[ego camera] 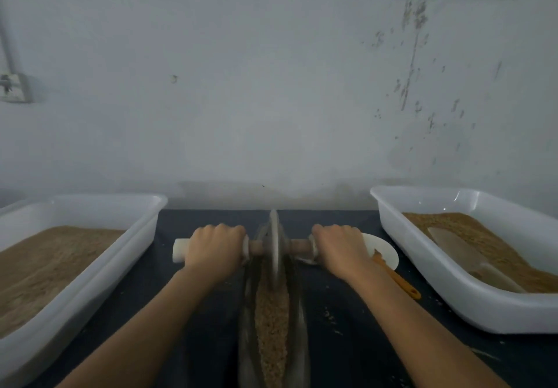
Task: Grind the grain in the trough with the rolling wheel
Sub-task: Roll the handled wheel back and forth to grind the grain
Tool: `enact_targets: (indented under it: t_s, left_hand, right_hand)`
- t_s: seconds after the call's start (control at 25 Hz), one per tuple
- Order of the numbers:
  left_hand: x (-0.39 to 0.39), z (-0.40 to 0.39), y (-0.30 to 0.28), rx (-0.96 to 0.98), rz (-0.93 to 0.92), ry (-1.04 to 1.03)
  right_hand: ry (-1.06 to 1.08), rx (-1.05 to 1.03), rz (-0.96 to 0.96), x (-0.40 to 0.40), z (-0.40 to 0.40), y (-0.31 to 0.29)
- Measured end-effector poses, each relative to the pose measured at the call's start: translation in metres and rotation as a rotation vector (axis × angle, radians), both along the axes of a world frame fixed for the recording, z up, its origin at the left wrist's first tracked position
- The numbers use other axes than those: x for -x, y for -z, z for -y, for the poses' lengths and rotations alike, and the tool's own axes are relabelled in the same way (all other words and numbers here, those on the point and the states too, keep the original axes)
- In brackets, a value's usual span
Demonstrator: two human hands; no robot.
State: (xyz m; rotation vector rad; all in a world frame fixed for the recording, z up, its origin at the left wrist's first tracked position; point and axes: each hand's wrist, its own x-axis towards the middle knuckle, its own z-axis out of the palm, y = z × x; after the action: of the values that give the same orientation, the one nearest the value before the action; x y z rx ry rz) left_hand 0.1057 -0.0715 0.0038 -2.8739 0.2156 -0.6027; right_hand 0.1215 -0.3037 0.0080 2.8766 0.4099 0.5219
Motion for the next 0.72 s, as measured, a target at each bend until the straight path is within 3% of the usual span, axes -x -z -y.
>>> enact_targets:
  t_s: [0.24,0.36,0.4,0.56,0.72]
  left_hand:
    - [0.079,-0.017,0.015,0.025,-0.159,0.090]
    - [0.109,-0.022,0.013,-0.005,-0.230,0.067]
    - [0.105,-0.019,0.010,-0.022,-0.223,0.056]
    - [0.036,-0.007,0.004,-0.008,-0.044,0.055]
    - [-0.006,-0.001,-0.002,0.031,0.005,0.009]
  right_hand:
    - [-0.226,0.001,-0.032,0.088,0.026,0.016]
    - [-0.179,0.056,-0.202,0.109,0.030,0.011]
    - [-0.137,0.045,-0.232,0.105,0.028,0.011]
    - [-0.038,-0.011,-0.037,0.046,0.012,0.009]
    - [0.006,-0.003,0.074,0.012,-0.002,0.002]
